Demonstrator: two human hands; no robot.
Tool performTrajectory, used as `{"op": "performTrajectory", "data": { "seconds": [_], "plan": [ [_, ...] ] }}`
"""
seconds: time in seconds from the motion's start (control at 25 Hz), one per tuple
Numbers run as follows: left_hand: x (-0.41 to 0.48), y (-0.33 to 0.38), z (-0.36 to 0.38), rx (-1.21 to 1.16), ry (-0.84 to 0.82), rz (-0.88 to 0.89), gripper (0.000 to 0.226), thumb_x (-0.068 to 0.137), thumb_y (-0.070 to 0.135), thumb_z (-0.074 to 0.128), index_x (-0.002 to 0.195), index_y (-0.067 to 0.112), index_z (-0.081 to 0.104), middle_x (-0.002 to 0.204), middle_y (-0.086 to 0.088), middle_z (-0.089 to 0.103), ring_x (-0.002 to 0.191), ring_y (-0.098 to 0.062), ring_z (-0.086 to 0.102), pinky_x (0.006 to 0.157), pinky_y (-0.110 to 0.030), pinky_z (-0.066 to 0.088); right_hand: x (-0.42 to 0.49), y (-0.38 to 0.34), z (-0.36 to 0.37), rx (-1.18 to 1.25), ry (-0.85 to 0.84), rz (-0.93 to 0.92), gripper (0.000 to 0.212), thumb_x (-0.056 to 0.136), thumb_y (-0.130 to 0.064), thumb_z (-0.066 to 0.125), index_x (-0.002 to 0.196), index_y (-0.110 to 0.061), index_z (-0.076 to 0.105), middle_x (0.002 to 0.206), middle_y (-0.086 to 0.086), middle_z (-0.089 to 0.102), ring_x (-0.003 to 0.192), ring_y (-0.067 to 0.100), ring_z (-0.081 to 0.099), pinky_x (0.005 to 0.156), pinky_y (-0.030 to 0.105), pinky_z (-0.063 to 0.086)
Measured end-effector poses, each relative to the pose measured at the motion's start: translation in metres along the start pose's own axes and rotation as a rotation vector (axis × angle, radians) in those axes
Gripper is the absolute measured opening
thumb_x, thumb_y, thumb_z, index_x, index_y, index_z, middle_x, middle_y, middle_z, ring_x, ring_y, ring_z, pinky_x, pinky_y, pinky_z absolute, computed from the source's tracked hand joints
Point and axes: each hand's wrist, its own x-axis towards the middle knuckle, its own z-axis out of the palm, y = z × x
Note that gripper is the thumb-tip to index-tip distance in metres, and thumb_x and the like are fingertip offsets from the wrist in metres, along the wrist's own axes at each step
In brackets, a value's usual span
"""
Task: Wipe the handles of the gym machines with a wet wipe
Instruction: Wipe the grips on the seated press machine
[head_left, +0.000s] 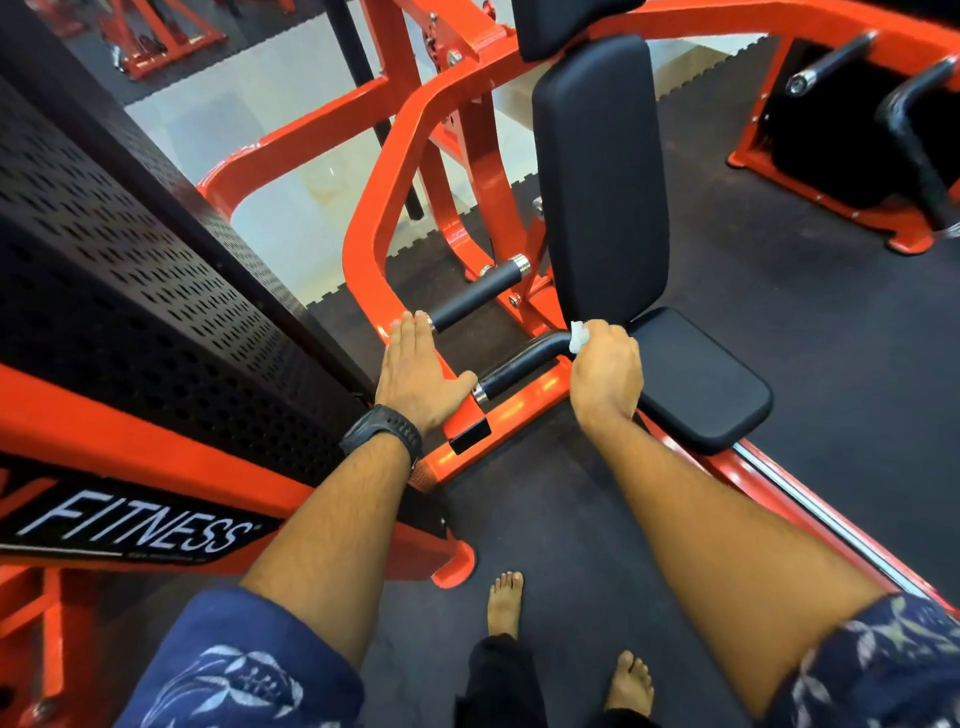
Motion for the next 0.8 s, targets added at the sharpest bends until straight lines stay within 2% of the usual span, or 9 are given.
{"op": "performTrajectory", "data": {
  "seconds": [0.12, 0.28, 0.36, 0.48, 0.52, 0.6, 0.72, 0.76, 0.8],
  "plan": [
    [0.006, -0.005, 0.001, 0.021, -0.017, 0.004, 0.101, 0.088, 0.048, 0.061, 0.16, 0.009, 0.002, 0.168, -0.009, -0.003, 0.155, -0.023, -0.006, 0.126, -0.037, -0.001, 0.003, -0.001, 0.002, -0.022, -0.024, 0.108, 0.022, 0.094, -0.001, 0.049, 0.11, -0.007, 0.064, 0.11, 0.016, 0.062, 0.101, 0.034, 0.057, 0.081, 0.045, 0.049],
    [0.018, -0.005, 0.0, 0.034, -0.002, 0.0, 0.101, 0.088, 0.047, 0.06, 0.16, 0.01, 0.001, 0.168, -0.008, -0.004, 0.155, -0.022, -0.007, 0.125, -0.037, -0.004, 0.001, -0.025, 0.006, -0.011, 0.023, -0.158, 0.021, 0.098, -0.008, 0.044, 0.1, -0.012, 0.065, 0.103, 0.009, 0.063, 0.096, 0.029, 0.054, 0.079, 0.039, 0.044],
    [0.027, -0.006, -0.002, 0.03, -0.01, -0.003, 0.102, 0.088, 0.047, 0.06, 0.16, 0.01, -0.001, 0.168, -0.008, -0.006, 0.154, -0.022, -0.008, 0.125, -0.037, -0.004, 0.009, -0.034, 0.008, -0.024, 0.004, -0.2, 0.021, 0.098, -0.011, 0.043, 0.094, -0.012, 0.064, 0.098, 0.009, 0.064, 0.093, 0.029, 0.052, 0.079, 0.038, 0.042],
    [0.034, -0.007, -0.005, 0.041, -0.002, -0.022, 0.103, 0.088, 0.048, 0.061, 0.16, 0.01, -0.002, 0.168, -0.008, -0.008, 0.154, -0.022, -0.01, 0.125, -0.038, -0.005, 0.02, -0.062, 0.01, 0.241, -0.103, -0.296, 0.02, 0.094, -0.023, 0.054, 0.074, -0.02, 0.054, 0.081, 0.004, 0.062, 0.081, 0.025, 0.056, 0.07, 0.034, 0.042],
    [0.037, -0.009, -0.006, 0.038, -0.001, -0.028, 0.104, 0.088, 0.047, 0.061, 0.16, 0.009, -0.002, 0.168, -0.009, -0.009, 0.154, -0.022, -0.011, 0.125, -0.039, -0.006, 0.022, -0.078, 0.012, 0.342, -0.128, -0.33, 0.019, 0.093, -0.026, 0.056, 0.075, -0.021, 0.052, 0.082, 0.002, 0.062, 0.081, 0.023, 0.058, 0.071, 0.035, 0.046],
    [0.037, -0.01, -0.004, 0.028, -0.012, -0.033, 0.105, 0.087, 0.047, 0.062, 0.16, 0.009, -0.004, 0.167, -0.009, -0.01, 0.154, -0.023, -0.013, 0.125, -0.038, -0.007, 0.026, -0.098, 0.015, 0.393, -0.126, -0.393, 0.005, 0.092, -0.015, 0.058, 0.088, -0.017, 0.057, 0.094, 0.004, 0.062, 0.09, 0.023, 0.059, 0.074, 0.038, 0.049],
    [0.044, -0.017, -0.004, -0.009, -0.002, -0.055, 0.106, 0.086, 0.047, 0.062, 0.159, 0.008, -0.004, 0.167, -0.009, -0.012, 0.153, -0.022, -0.015, 0.124, -0.038, -0.008, 0.038, -0.121, 0.031, 0.21, -0.229, -0.63, 0.02, 0.091, -0.002, 0.051, 0.108, -0.006, 0.061, 0.114, 0.012, 0.061, 0.107, 0.03, 0.057, 0.092, 0.045, 0.049],
    [0.046, -0.017, -0.003, -0.016, 0.009, -0.054, 0.105, 0.085, 0.048, 0.06, 0.159, 0.008, -0.003, 0.167, -0.009, -0.012, 0.153, -0.022, -0.015, 0.124, -0.038, -0.009, 0.039, -0.124, 0.037, 0.13, -0.304, -0.764, 0.029, 0.092, -0.001, 0.049, 0.118, -0.003, 0.061, 0.123, 0.015, 0.059, 0.117, 0.032, 0.054, 0.108, 0.043, 0.041],
    [0.046, -0.017, -0.001, -0.014, 0.032, -0.05, 0.105, 0.083, 0.049, 0.057, 0.159, 0.007, -0.002, 0.167, -0.01, -0.011, 0.153, -0.022, -0.015, 0.124, -0.039, -0.009, 0.039, -0.125, 0.043, 0.029, -0.374, -0.907, 0.036, 0.095, 0.0, 0.047, 0.13, 0.0, 0.057, 0.135, 0.018, 0.054, 0.13, 0.033, 0.047, 0.121, 0.033, 0.022]
  ]
}}
